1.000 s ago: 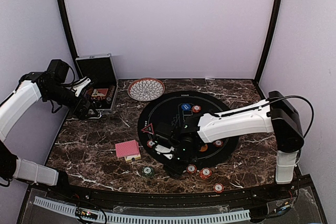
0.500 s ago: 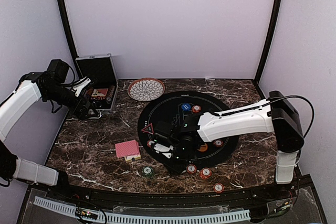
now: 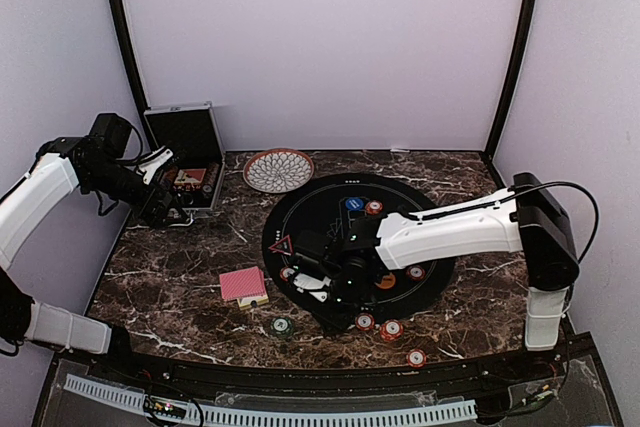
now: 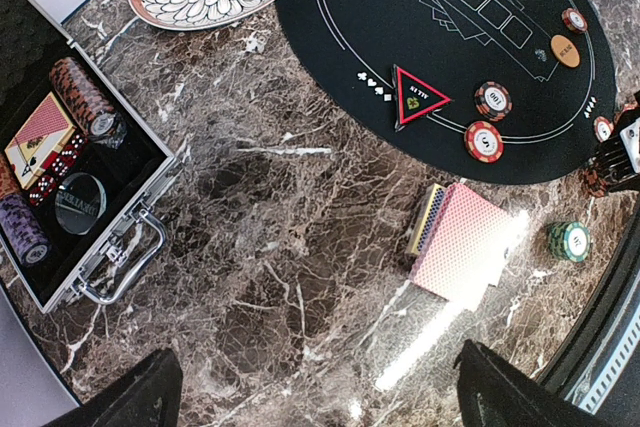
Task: Distribute texas hold em gaming equipment
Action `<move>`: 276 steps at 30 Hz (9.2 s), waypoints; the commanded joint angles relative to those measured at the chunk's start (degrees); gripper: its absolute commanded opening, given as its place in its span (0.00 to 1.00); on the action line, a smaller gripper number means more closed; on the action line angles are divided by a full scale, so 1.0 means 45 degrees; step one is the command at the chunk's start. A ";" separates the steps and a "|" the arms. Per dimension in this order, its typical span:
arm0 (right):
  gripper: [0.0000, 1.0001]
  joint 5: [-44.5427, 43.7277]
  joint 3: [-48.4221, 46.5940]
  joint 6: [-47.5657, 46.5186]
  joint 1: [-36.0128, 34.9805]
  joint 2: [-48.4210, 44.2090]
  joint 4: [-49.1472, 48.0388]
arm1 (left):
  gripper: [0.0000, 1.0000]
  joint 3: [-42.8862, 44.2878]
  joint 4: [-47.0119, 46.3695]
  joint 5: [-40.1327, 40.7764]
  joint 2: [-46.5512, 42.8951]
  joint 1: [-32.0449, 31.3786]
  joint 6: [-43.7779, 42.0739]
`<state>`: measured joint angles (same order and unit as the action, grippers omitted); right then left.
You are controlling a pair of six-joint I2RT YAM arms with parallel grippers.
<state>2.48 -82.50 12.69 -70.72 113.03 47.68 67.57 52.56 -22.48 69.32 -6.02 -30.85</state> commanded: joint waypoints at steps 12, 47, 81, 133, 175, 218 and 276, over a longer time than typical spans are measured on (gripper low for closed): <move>0.16 -0.0063 -0.0807 0.0076 0.0708 -0.0929 0.0420 | 0.99 0.0434 0.0420 -0.0262 -0.0088 -0.0049 -0.0181; 0.15 -0.3053 -0.4243 0.0560 0.9142 0.2006 -0.1165 | 0.99 0.0373 0.0459 -0.0389 -0.0153 -0.0049 -0.0158; 0.59 -0.2743 -0.5217 0.0407 0.8868 0.1742 -0.1003 | 0.99 0.0481 0.0499 -0.0405 -0.0023 -0.0079 -0.0196; 0.77 0.1140 0.0755 -0.1555 0.0387 0.0046 -0.1225 | 0.99 0.0512 0.0646 -0.0371 -0.0148 -0.0121 -0.0333; 0.16 0.0298 0.0419 -0.1095 0.0757 -0.1106 -0.0570 | 0.99 0.0463 0.0607 -0.0413 -0.0167 -0.0113 -0.0338; 0.19 -0.1179 0.3450 0.0651 0.3974 -0.2000 -0.2429 | 0.99 0.0434 0.0530 -0.0515 -0.0080 -0.0115 -0.0293; 0.79 0.0465 -0.2953 -0.1549 -0.0091 0.0269 -0.0910 | 0.99 0.0543 0.0386 -0.0133 0.0199 -0.0117 0.0064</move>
<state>1.61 -91.88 10.46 -68.99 109.97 41.71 68.53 53.52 -23.00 70.35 -6.31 -30.76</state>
